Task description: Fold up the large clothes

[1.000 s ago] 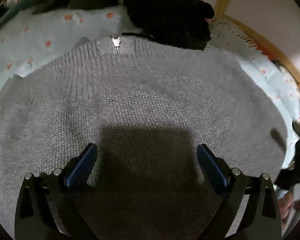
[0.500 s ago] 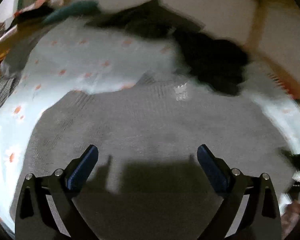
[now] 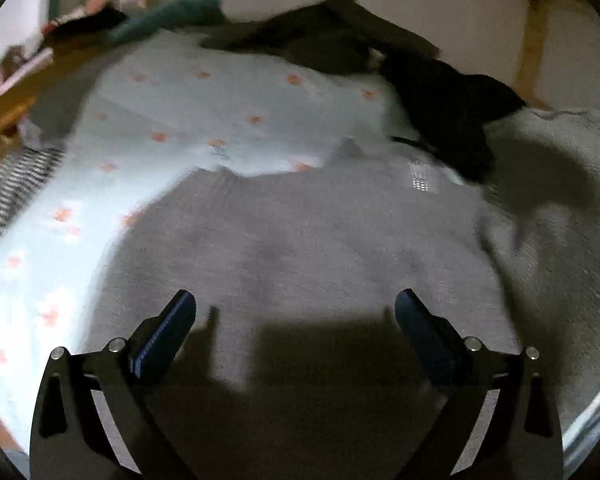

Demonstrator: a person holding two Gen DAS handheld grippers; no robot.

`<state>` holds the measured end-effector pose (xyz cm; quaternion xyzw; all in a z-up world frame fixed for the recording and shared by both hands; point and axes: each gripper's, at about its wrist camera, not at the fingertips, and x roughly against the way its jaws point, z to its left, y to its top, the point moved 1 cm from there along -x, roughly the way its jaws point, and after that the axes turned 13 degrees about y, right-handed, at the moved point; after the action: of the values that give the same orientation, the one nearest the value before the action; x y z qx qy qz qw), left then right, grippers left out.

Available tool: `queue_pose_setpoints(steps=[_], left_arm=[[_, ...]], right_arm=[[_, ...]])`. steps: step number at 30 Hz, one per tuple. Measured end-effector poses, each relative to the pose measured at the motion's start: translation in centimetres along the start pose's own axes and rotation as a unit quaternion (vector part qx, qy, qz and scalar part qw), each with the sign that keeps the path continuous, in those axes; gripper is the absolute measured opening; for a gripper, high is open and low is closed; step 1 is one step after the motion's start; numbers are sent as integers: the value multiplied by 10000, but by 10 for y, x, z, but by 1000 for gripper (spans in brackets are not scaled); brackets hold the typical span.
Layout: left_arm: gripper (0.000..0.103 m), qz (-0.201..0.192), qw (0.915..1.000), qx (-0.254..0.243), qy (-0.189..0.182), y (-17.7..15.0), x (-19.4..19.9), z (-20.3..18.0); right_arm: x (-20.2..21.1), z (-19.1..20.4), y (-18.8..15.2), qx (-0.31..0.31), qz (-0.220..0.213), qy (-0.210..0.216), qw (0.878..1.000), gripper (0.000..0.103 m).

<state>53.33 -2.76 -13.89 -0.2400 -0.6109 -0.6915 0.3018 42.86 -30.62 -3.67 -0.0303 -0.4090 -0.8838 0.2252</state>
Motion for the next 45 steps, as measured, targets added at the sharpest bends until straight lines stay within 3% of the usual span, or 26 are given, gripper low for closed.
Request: queue_pose_setpoints(steps=[2,4,6,8,9,11,12,13,14,16,18,23,29,32,34,37,39,42,45], left_arm=[[99,584,9972,-378,288,-9,-46,-2],[99,165,9989,-261,339,-14,-49,-5],[99,218,9977,-418,479,-12,-46,-11],[98,335,9986,-327,253,-8,-37,0],[98,108,9992,-185,336,-4,-24,13],[98,-302,9956,91,884,-6,-2,45],[98,-312,9932,225,1098,-6,-7,60],[98,2,9931,347,1124,-8,-28,73],[98,740,9942,452,639,-17,-67,83],[98,537,9942,922,117,-19,-73,98],[99,621,9953,697,261,-18,-73,92],[99,610,9947,809,152,-18,-71,95],[98,656,9911,1124,-264,-21,-70,111],[98,619,9828,1593,-695,-25,-64,125],[98,600,9678,2211,-1041,-28,-61,148],[98,349,9454,3163,-708,-31,-42,205],[98,241,9393,3390,-477,-28,-28,237],[98,272,9592,2814,-56,-20,-19,261],[98,274,9589,2824,-38,-24,-20,263]], right_arm=[[-7,3,-2,3,7,13,10000,30],[-3,7,-8,39,31,22,10000,30],[-9,13,-12,71,74,42,9999,30],[-11,17,-17,93,100,55,9999,30],[-12,21,-19,159,129,69,9998,30],[-15,29,-22,296,125,106,9994,30],[-16,31,-23,307,122,129,9994,30],[-19,35,-24,317,131,168,9993,30],[-25,39,-27,344,167,209,9991,30],[-35,47,-35,426,257,268,9984,30],[-49,56,-44,537,365,288,9975,30],[-72,80,-65,640,562,505,9951,27],[-88,114,-71,704,566,818,9925,25],[-94,134,-76,748,592,1053,9899,24],[-93,149,-81,950,588,1229,9861,24],[-97,174,-103,1615,759,1349,9747,24],[-109,179,-126,1840,1091,1383,9670,24],[-141,174,-173,2068,1841,1202,9534,23],[-157,169,-205,2286,2315,994,9403,23]])
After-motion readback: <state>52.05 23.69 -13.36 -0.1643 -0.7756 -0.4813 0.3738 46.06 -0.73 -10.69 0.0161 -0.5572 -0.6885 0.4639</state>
